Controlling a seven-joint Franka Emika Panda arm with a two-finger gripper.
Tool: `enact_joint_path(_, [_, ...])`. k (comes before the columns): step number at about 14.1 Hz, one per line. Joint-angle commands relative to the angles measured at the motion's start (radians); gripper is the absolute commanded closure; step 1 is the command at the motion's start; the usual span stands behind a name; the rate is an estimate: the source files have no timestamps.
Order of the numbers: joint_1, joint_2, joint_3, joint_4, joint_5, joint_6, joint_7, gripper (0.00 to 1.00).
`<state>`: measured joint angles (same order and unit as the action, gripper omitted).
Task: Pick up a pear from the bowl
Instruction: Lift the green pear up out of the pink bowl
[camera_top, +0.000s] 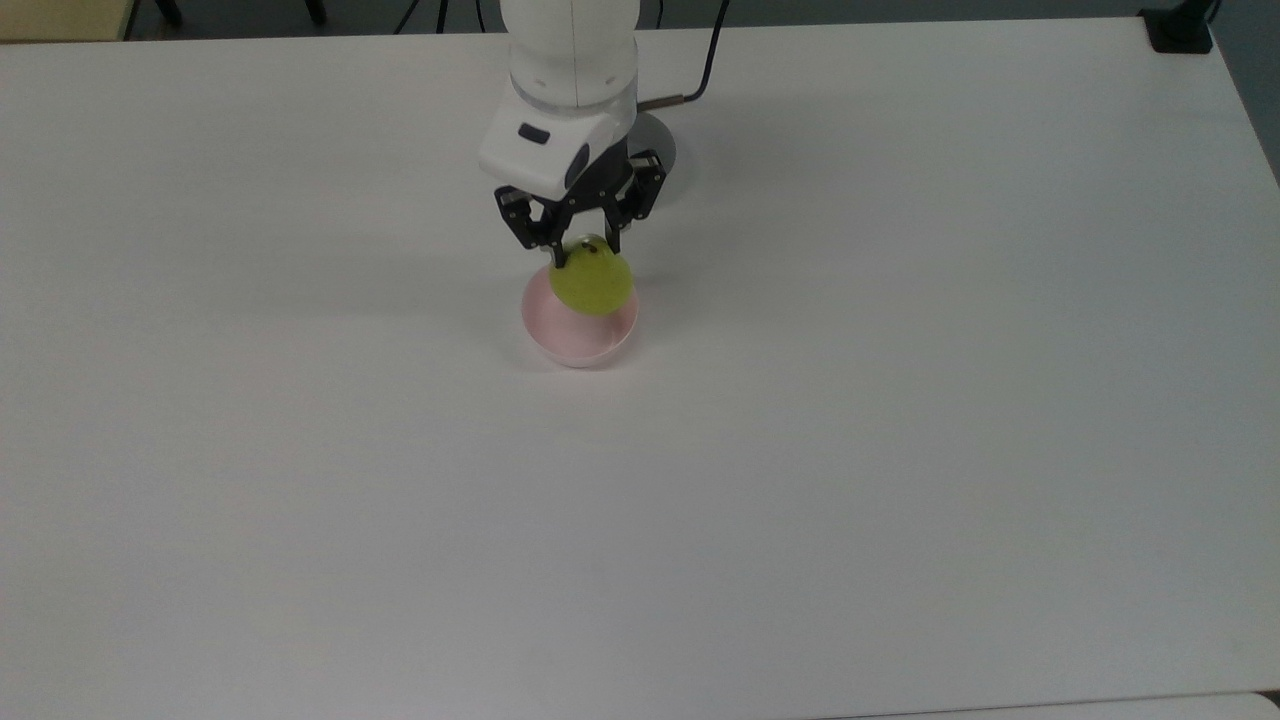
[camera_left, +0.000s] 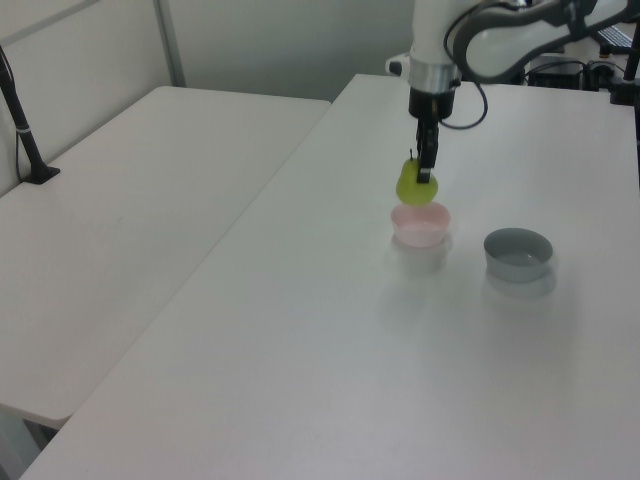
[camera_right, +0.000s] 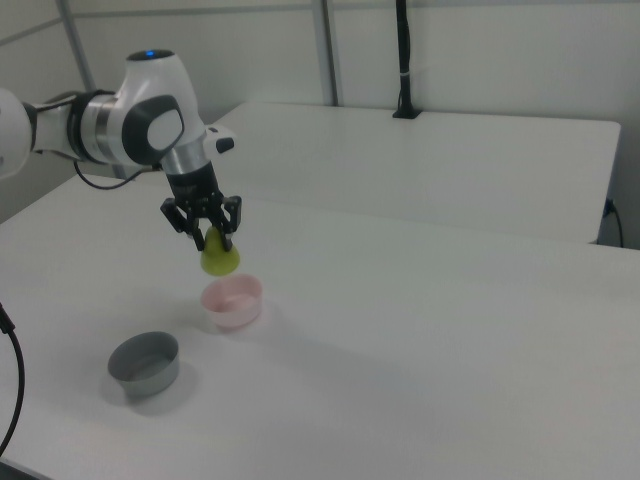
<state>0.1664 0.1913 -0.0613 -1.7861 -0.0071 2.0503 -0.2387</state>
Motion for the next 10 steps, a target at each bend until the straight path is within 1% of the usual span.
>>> enact_joint_path(1, [-0.030, -0.038, 0.003, 0.060, -0.010, -0.094, 0.027, 1.00])
enact_joint_path(2, [-0.040, -0.047, -0.003, 0.094, -0.010, -0.140, 0.029, 1.00])
enact_joint_path(3, [-0.057, -0.041, -0.008, 0.169, -0.008, -0.230, 0.029, 1.00])
enact_joint_path(4, [-0.070, -0.039, -0.011, 0.218, -0.007, -0.293, 0.029, 1.00])
enact_joint_path(7, [-0.096, -0.049, -0.021, 0.312, -0.005, -0.428, 0.027, 1.00])
enact_joint_path(8, [-0.102, -0.050, -0.028, 0.323, -0.005, -0.458, 0.025, 1.00])
enact_joint_path(10, [-0.125, -0.070, -0.029, 0.317, -0.002, -0.467, 0.015, 1.00])
